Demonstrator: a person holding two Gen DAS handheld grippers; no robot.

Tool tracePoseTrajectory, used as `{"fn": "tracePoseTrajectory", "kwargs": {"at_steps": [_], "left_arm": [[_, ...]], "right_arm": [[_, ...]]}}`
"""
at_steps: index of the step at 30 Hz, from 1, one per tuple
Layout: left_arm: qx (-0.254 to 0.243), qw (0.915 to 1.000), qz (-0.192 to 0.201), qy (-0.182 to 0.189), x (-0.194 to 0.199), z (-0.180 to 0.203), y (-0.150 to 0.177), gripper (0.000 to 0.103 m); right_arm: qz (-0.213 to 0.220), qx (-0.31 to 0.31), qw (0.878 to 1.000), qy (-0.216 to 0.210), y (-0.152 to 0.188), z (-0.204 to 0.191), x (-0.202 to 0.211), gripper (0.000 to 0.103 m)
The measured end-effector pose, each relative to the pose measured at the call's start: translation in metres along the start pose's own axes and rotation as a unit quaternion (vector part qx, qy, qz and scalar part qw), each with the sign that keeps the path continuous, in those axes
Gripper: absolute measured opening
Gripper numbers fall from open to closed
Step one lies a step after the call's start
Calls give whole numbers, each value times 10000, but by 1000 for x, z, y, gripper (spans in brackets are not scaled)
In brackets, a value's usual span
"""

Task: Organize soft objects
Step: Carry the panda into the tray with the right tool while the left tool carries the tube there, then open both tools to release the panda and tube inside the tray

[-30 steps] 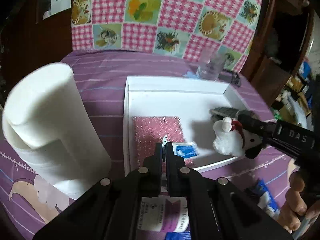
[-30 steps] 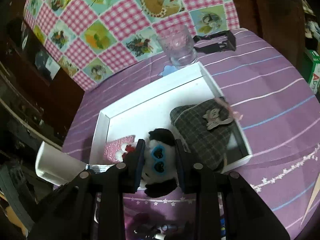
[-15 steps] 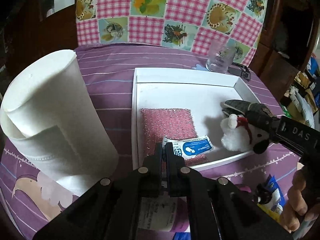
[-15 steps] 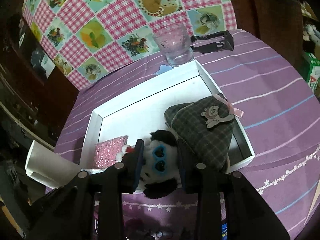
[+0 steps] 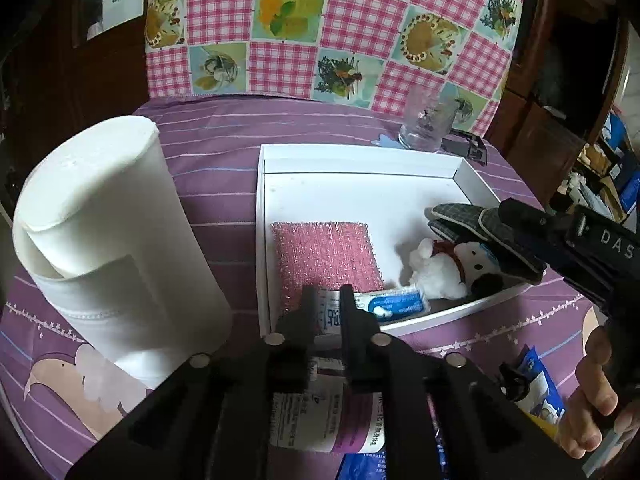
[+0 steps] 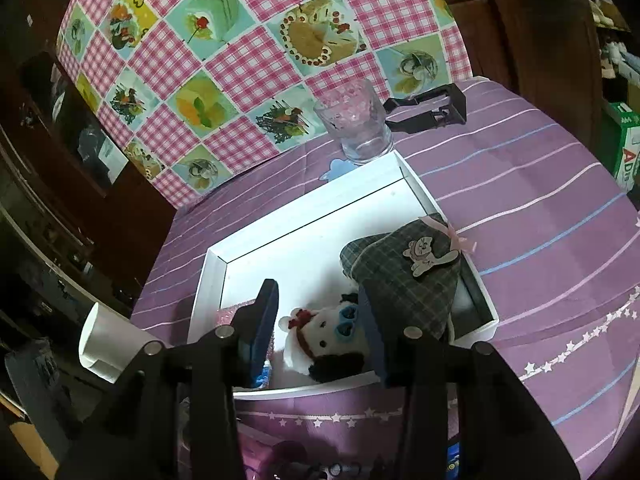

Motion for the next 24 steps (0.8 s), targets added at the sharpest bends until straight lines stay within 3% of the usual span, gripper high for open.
{"fn": "tracePoseTrajectory", "kwargs": {"at_steps": [4,6,17,24], "left_arm": [[53,9998,207,62,10,-1,-1,45],[51,9993,377,69,17,-1,-4,52],[-54,9979,636,78,45,2,-5,54],[-93,9973,723,-45,64,-1,2,54]], "right_arm": [[34,98,9999,45,0,-3,4,43],[74,164,9998,103,0,-5,7,43],[172,444,9983,342,-4,-15,30,43],[105,655,9975,250,0,-21,48,43]]}}
Point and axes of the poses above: each gripper's, at about its wrist camera, not at the fingertips, and x roughly against the way its jaws point, z to its right, y to its underside, the point moved 1 cm from there along -x, roughly the way its jaws point, and after that the axes turned 10 degrees about z, right-handed, at the moved point
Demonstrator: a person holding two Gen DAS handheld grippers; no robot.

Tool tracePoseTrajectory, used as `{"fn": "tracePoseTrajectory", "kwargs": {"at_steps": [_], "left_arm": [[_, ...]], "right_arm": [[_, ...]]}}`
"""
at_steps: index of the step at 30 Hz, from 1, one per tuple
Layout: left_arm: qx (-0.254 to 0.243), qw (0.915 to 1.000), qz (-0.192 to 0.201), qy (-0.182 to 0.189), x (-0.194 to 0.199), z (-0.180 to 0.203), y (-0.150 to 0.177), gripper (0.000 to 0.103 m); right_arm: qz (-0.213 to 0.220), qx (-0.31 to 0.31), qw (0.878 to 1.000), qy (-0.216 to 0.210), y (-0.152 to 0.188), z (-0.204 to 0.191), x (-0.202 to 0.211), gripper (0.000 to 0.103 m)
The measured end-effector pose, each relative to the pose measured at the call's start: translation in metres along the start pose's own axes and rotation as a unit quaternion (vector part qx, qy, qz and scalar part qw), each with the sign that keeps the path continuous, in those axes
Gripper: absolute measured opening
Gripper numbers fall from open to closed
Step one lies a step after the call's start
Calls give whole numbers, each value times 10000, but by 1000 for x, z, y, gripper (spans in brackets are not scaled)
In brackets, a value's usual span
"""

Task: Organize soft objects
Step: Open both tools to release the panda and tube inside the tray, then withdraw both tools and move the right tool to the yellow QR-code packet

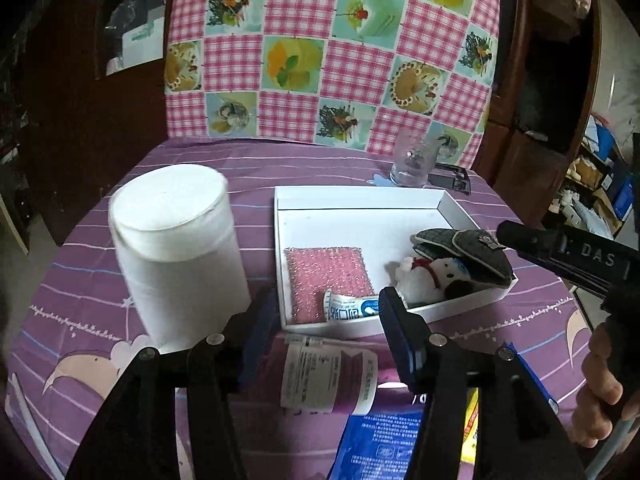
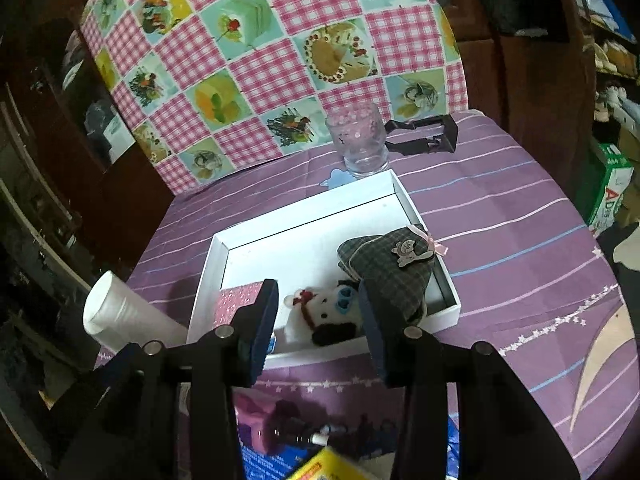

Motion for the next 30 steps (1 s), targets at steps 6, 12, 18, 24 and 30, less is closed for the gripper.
{"fn": "tracePoseTrajectory", "kwargs": {"at_steps": [6,12,18,24,30], "left_arm": [[43,9999,-119,-10,12,-2,6,54],[-160,9999,-40,-3,29,3,18,54],[-234,9996,-32,141,45,8,32,54],[-344,9989,-35,313,54,11,52,54],[-277,9979,-70,577,53,13,68,54]], "right_arm": [[36,166,9998,-78,1,0,29,43],[-21,153,9999,-23,12,14,52,43],[-280,166,9995,26,34,24,61,43],[-334,387,9987,60,55,26,75,43],[-394,441,9982,-22,72,31,76,43]]}}
Point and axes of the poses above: each gripper's, at about its wrist camera, not at the fingertips, and x roughly against the way its jaws point, z to its right, y to its underside, the point moved 1 cm from there along -x, roughly the way its jaws point, and after that the axes turned 10 degrees about z, right-handed, at the moved point
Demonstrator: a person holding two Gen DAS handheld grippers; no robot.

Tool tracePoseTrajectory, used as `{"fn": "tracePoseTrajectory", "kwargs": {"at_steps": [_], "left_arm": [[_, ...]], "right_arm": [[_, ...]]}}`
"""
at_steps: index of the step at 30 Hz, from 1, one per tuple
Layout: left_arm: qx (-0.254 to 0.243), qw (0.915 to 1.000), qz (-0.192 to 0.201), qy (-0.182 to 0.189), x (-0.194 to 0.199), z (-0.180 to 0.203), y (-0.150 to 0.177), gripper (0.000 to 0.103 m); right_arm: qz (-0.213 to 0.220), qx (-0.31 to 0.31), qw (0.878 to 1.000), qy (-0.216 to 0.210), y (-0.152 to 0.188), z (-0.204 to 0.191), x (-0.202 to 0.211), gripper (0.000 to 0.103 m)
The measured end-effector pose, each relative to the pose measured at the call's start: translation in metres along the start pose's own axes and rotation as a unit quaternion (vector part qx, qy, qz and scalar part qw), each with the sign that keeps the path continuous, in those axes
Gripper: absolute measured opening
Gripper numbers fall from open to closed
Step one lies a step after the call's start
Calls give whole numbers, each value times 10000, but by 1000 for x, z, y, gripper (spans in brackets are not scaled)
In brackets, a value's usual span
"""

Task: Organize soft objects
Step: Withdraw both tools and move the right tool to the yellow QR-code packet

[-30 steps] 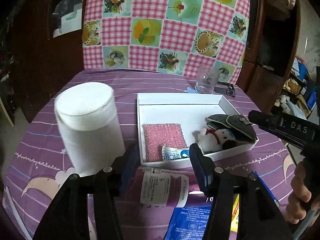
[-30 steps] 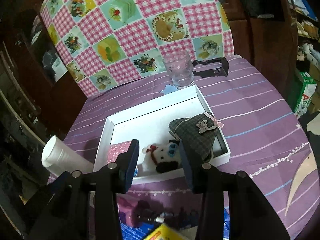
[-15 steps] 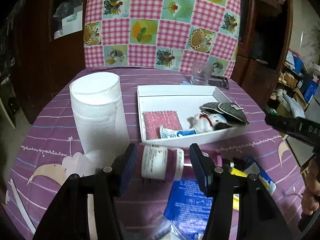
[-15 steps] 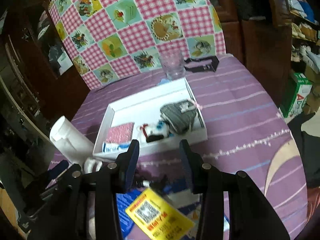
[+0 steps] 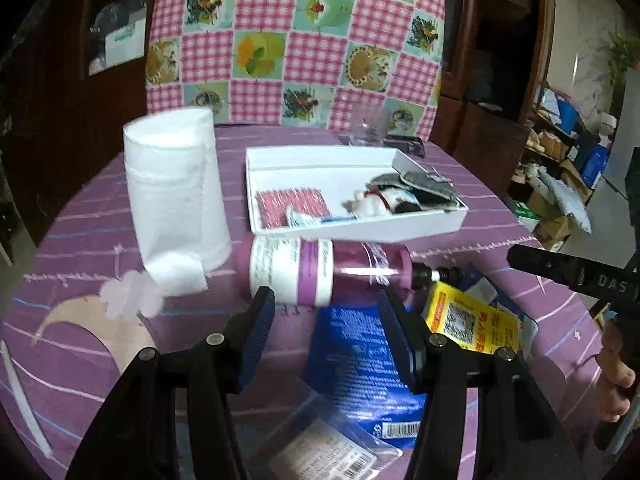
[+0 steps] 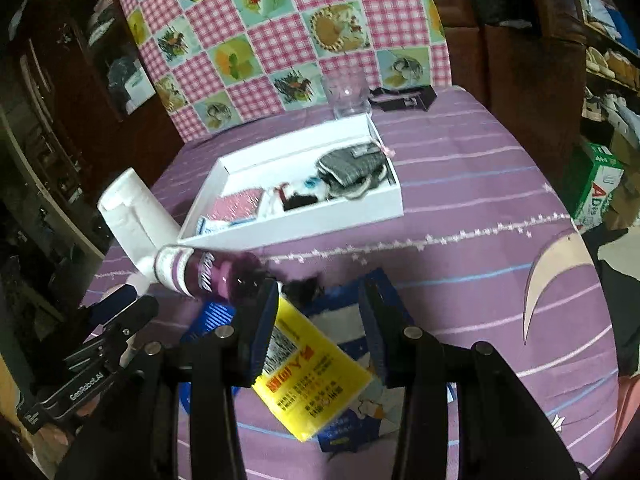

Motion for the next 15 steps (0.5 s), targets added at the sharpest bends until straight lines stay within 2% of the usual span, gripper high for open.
{"fn": "tracePoseTrajectory", "kwargs": {"at_steps": [5,8,12,15], "left_arm": [[-74,9998,-200,49,-7,2,7,54],[6,9996,-264,27,-9,-1,9,54],[92,9995,-303,17,-10,-4,9,54],[68,9995,-318,5,-10,-3,10,54]], "right_arm": [[-393,-213,9989,-127,9,5,-15,44],[-523,-117,9984,-195,14,7,-24,55],[-708,-132,9972,-210,21,12,-37,57],[-938,-234,9944,-423,26,14,-46,60]]}}
Point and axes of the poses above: each gripper's, at about its wrist camera, not at the fingertips, and x roughly against the way its jaws point, z to its right, y to its underside, the point moved 1 cm from there along -x, roughly the way its jaws point, and after that the axes turned 10 degrees about z, right-handed, at the moved point
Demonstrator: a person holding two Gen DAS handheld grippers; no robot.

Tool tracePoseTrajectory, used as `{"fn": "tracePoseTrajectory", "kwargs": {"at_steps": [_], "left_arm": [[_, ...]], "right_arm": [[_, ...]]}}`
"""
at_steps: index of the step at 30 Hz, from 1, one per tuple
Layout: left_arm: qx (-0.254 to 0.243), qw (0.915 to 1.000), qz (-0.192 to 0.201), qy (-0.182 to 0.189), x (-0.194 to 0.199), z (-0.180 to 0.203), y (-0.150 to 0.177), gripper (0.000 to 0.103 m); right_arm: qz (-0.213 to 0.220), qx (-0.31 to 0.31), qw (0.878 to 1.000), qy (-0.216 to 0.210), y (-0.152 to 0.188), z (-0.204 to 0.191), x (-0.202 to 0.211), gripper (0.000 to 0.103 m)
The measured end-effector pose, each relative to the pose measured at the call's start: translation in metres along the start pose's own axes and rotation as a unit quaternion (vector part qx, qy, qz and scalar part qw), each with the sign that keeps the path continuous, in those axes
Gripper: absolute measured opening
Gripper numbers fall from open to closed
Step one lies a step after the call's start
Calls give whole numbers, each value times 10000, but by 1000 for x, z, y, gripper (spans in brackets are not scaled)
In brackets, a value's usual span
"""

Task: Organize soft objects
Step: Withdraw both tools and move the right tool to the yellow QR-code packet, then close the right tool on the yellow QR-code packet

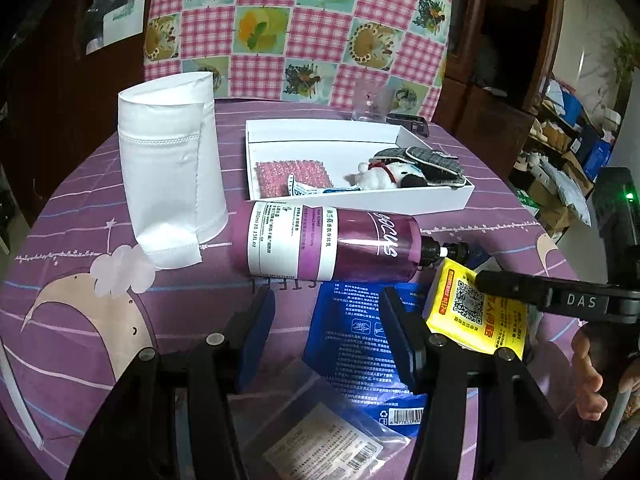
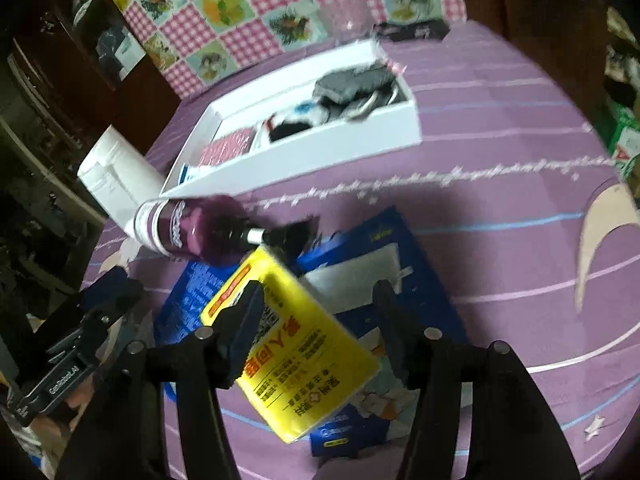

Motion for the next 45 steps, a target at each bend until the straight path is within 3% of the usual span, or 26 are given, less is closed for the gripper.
{"fn": "tracePoseTrajectory", "kwargs": {"at_steps": [6,11,16,21,26,33,45], "left_arm": [[-64,9999,-81,-43,-3,2,2,54],[-47,9999,-102,-57,-3,1,2,54],[-74,9999,-111,-61,-3,1,3,54],[-70,9999,-111,-59,-4,1,3,54],[-77,9999,-109,-58,-4,1,3,54],[-71,9999,-110,-55,-4,1,3,54],[-68,9999,-110,-52,-4,1,3,54]], "right_arm": [[-6,304,9992,-254,6,-12,-1,80],[11,1056,9944,47,17,-32,-5,85],[-30,1939,9799,465,36,-50,-12,92],[-79,2214,9728,682,42,-54,-15,93],[-106,2073,9762,621,39,-50,-14,92],[-115,1961,9790,549,36,-50,-11,82],[-131,1746,9836,424,30,-47,-8,76]]}}
Point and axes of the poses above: each gripper's, at about its wrist camera, not at the fingertips, and x roughly against the way its jaws point, z to its right, y to its underside, the point moved 1 cm from there along -x, roughly the way its jaws point, and after that the axes turned 10 degrees about z, right-handed, at the moved point
